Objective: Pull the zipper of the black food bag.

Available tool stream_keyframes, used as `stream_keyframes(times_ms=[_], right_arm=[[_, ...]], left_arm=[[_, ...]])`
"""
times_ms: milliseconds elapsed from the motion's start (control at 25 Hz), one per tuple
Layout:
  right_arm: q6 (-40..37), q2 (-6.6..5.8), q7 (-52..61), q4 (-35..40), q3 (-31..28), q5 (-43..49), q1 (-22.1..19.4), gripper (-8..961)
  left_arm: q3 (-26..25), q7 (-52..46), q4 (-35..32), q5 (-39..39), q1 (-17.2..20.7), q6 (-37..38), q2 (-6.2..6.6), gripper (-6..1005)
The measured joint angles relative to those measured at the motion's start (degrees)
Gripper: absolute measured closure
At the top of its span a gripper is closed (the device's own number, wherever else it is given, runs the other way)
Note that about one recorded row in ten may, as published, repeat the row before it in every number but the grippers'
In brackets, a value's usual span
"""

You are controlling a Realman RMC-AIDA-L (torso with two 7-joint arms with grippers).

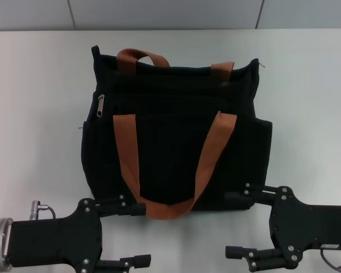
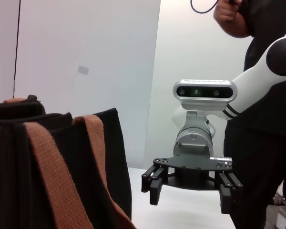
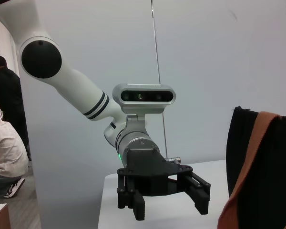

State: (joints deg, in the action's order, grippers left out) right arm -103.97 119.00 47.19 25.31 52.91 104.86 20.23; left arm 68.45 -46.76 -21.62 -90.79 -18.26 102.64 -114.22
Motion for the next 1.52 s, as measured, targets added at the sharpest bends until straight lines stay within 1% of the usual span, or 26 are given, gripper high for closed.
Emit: stream_keyframes(times_ms=[520, 640, 680, 760, 880, 1000, 1040, 1120, 1200, 1240, 1320, 1400, 1520], right_arm=[[0.4, 0.0, 0.0, 0.0, 0.0, 0.0, 0.0, 128], [1.0, 0.0, 0.0, 0.0, 0.0, 0.0, 0.0, 128], [1.2, 0.0, 0.0, 0.0, 0.0, 0.0, 0.0, 129], [1.3, 0.0, 0.0, -0.1, 0.0, 0.0, 0.0, 129], [1.4, 0.0, 0.1, -0.1, -0.3, 0.0, 0.0, 129], [1.4, 0.0, 0.2, -0.1, -0.4, 0.0, 0.0, 129], [1.3, 0.0, 0.2, -0.1, -0.4, 0.0, 0.0, 129], [1.2, 0.0, 0.3, -0.1, -0.4, 0.0, 0.0, 129], [1.2, 0.0, 0.4, -0.1, -0.4, 0.0, 0.0, 129], [1.2, 0.0, 0.4, -0.1, -0.3, 0.0, 0.0, 129], [1.0, 0.0, 0.5, -0.1, -0.3, 0.0, 0.0, 129], [1.0, 0.0, 0.5, -0.1, -0.3, 0.0, 0.0, 128], [1.0, 0.0, 0.5, -0.1, -0.3, 0.0, 0.0, 129]], left_arm=[[0.0, 0.0, 0.0, 0.0, 0.1, 0.3, 0.05, 215], [-0.5, 0.0, -0.1, 0.2, 0.1, 2.1, 0.05, 215], [-1.5, 0.1, -0.1, 0.3, 0.1, 3.4, 0.02, 215], [-5.5, 0.5, -0.2, 0.5, 0.0, 7.0, -0.21, 215], [-13.1, 0.8, -0.4, 0.6, -0.1, 11.6, -0.81, 215], [-19.5, 0.2, -0.2, 4.1, 0.0, 12.5, -1.57, 214], [-20.2, 0.2, -0.1, 5.0, 0.1, 12.5, -1.68, 214], [-23.7, 0.1, 0.5, 8.7, 0.6, 12.2, -2.12, 214], [-27.0, 0.1, 0.9, 10.0, 0.9, 11.2, -2.14, 214], [-28.9, 0.0, 1.0, 10.0, 1.0, 9.9, -1.9, 214], [-30.5, 0.0, 0.9, 9.5, 1.2, 7.1, -1.03, 214], [-30.4, 0.0, 0.9, 8.2, 1.1, 1.9, 1.08, 214], [-30.0, -0.5, 0.4, 4.5, 0.6, -3.1, 2.95, 214]])
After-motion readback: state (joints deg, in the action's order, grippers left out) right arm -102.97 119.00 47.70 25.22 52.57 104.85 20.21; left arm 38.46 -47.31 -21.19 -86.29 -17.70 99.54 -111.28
